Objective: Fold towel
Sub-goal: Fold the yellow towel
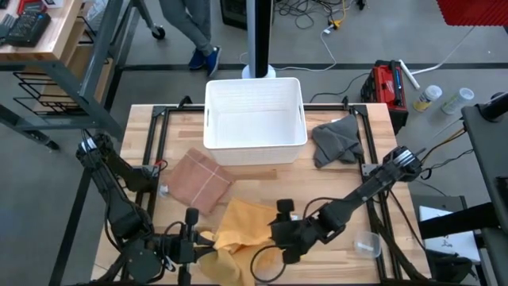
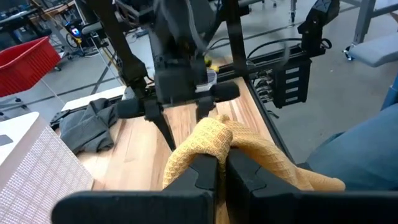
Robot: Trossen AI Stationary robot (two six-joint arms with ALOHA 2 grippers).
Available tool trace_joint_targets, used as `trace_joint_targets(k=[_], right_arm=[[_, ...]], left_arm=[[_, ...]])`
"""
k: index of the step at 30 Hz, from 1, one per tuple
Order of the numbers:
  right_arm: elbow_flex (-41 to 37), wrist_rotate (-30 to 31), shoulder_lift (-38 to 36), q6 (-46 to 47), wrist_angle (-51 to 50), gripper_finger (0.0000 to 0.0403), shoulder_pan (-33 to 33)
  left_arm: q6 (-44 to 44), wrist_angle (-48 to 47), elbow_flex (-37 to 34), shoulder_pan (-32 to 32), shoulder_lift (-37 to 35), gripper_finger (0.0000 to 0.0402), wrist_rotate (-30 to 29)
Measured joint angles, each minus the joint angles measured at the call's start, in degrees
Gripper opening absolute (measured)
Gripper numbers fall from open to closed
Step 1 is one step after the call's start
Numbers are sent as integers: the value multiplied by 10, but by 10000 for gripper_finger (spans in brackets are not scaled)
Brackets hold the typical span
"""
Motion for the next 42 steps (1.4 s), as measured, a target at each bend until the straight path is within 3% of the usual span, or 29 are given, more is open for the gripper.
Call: trace_joint_targets(k=[4, 9, 20, 24, 28, 29, 36, 39, 42], right_arm=[[-18, -43, 5, 16, -44, 183, 15], [-69, -43, 15, 56, -38, 183, 22], [-129, -19, 64, 57, 171, 181, -5], [-130, 7, 76, 63, 159, 135, -23], [-120, 53, 49, 64, 29, 26, -25], [-113, 75, 36, 65, -16, 15, -21], [-26, 230, -95, 135, -321, 3, 10], [30, 291, -149, 158, -427, 1, 23], [90, 342, -190, 168, -505, 1, 25]], left_arm=[[0, 0, 0, 0, 0, 1, 0], [0, 0, 0, 0, 0, 1, -1], [0, 1, -1, 0, 0, 1, -3], [0, 2, -1, 0, 0, 2, -5], [-5, 5, -1, 0, -1, 1, -6], [-8, 5, -1, 0, -2, 2, -6], [-9, -16, 0, 10, -36, 3, -47], [-9, -109, 33, 24, -49, 4, -67], [-17, -249, 102, 41, -52, 4, -130]])
